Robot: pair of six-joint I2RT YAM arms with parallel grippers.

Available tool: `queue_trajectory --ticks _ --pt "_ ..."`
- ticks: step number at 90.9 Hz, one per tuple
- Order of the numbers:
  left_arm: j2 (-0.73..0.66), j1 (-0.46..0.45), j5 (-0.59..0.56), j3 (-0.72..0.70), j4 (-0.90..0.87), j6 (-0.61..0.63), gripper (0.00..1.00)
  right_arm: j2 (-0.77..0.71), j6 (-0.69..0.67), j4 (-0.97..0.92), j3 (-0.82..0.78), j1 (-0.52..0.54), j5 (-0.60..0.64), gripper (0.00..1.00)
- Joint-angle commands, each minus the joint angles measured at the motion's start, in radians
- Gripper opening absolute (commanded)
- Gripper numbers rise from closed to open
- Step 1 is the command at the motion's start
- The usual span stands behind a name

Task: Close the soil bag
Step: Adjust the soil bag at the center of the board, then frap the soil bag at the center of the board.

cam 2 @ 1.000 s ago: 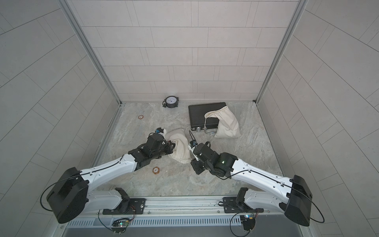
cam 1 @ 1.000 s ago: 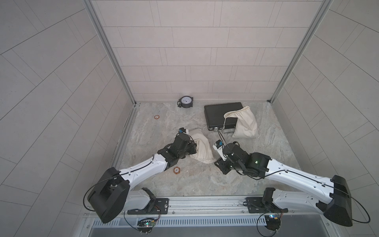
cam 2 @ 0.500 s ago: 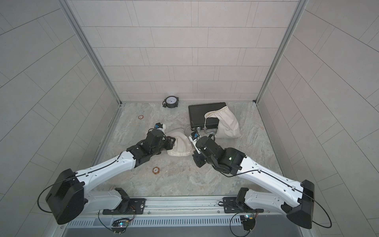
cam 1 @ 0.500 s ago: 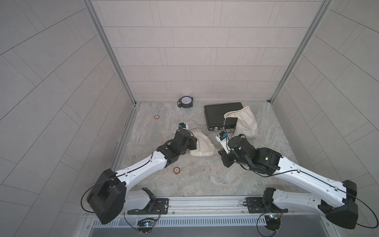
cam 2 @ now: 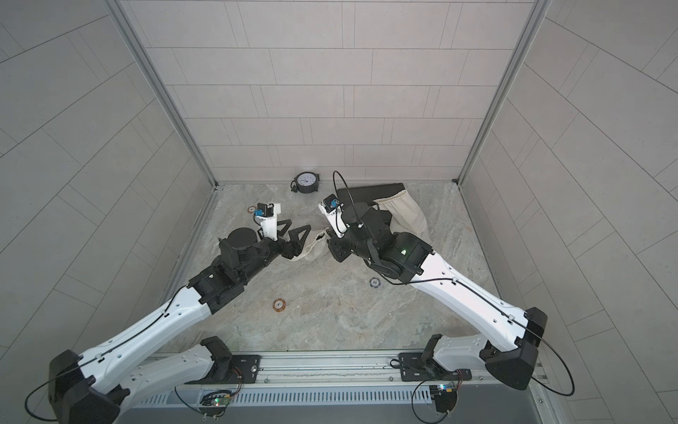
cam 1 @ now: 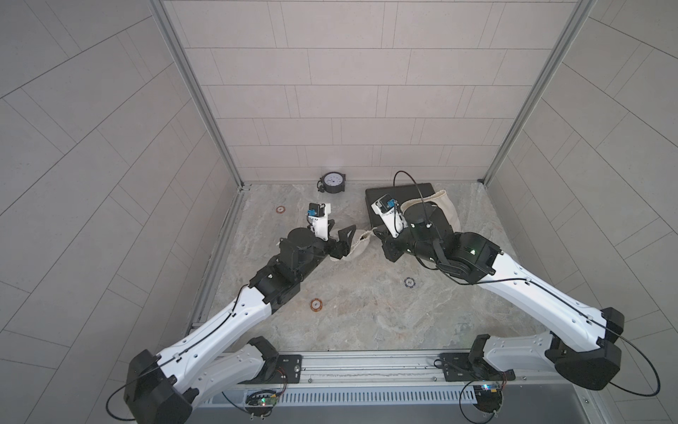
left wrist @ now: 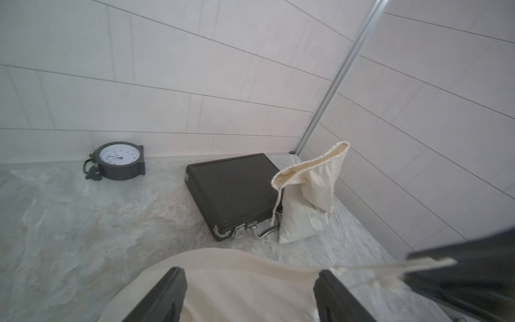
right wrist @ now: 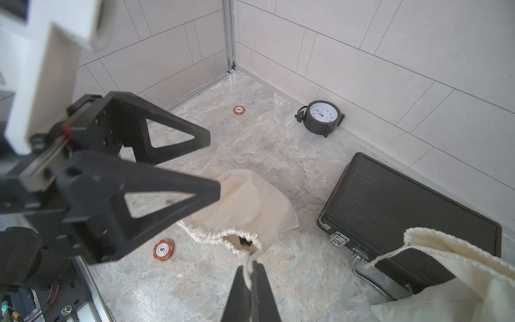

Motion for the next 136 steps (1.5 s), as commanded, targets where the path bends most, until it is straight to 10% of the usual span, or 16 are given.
queue_trajectory --ticks 1,77,100,136 --pt "0.0 -0.033 0.107 -0.029 0.099 0.183 0.76 -0.013 -0.019 0.054 0.026 -0.01 -0.041 0.0" --pt "0.259 -0.078 0.101 0.085 0.257 0.436 0.28 -0.084 -0.002 0.094 -0.048 -0.026 -0.061 0.0" --pt "0.295 -0.083 -0.141 0.074 0.226 0.398 0.12 -0.143 -0.011 0.07 -0.068 -0.066 -0.025 0.0" --pt "0.379 -0.08 -0.456 0.032 0.135 0.383 0.21 -0.376 -0.005 0.051 -0.141 -0.193 0.131 0.0"
